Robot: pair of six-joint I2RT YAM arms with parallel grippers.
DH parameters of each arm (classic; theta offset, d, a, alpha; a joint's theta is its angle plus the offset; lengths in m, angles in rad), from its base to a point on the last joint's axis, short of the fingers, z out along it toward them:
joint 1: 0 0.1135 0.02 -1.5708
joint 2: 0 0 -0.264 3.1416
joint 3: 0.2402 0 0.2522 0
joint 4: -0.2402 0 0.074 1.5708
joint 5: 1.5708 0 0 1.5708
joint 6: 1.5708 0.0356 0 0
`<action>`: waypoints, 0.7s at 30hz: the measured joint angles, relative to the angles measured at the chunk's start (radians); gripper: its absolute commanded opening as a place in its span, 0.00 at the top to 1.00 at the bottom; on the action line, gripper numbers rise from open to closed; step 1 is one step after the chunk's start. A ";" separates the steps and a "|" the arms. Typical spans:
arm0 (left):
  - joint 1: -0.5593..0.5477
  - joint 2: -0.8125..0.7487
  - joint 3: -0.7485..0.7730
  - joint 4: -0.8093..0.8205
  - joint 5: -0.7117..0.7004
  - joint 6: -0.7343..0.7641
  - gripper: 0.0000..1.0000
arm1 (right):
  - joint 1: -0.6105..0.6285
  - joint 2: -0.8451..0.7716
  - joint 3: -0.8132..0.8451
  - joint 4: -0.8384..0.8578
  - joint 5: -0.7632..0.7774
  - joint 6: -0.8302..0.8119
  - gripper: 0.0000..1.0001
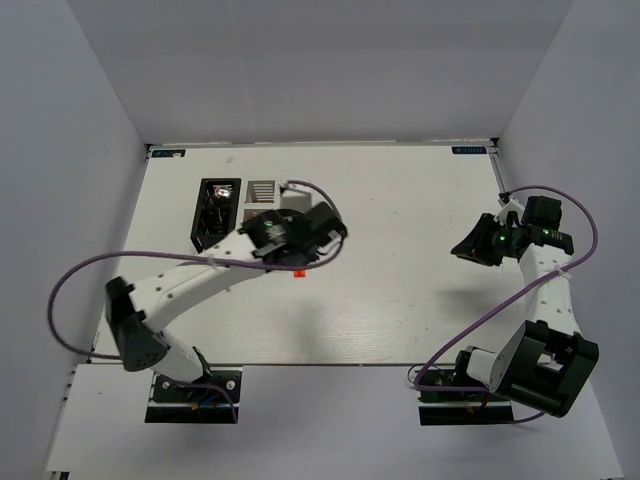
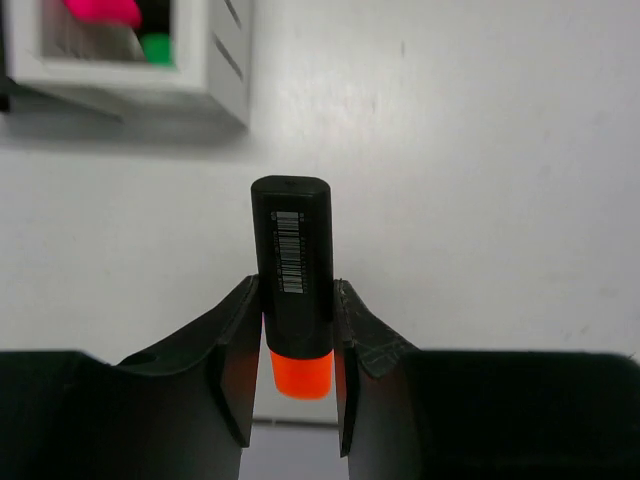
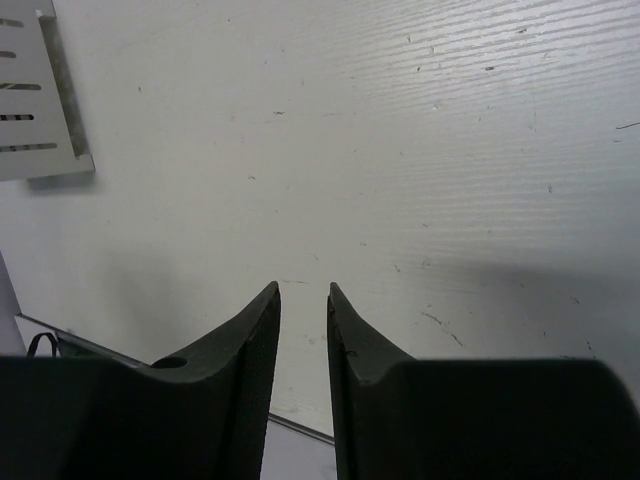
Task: Sort the stationery into containers
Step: Pick up the pen from the corner of the board, then place the pen in the storage box.
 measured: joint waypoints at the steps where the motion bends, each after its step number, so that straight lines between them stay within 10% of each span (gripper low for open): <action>1: 0.028 -0.048 -0.019 0.034 -0.019 0.023 1.00 | -0.001 0.000 -0.002 0.001 -0.002 0.000 0.71; 21: 0.538 -0.194 -0.322 0.667 0.040 0.402 1.00 | -0.001 0.000 -0.032 0.044 -0.047 -0.002 0.69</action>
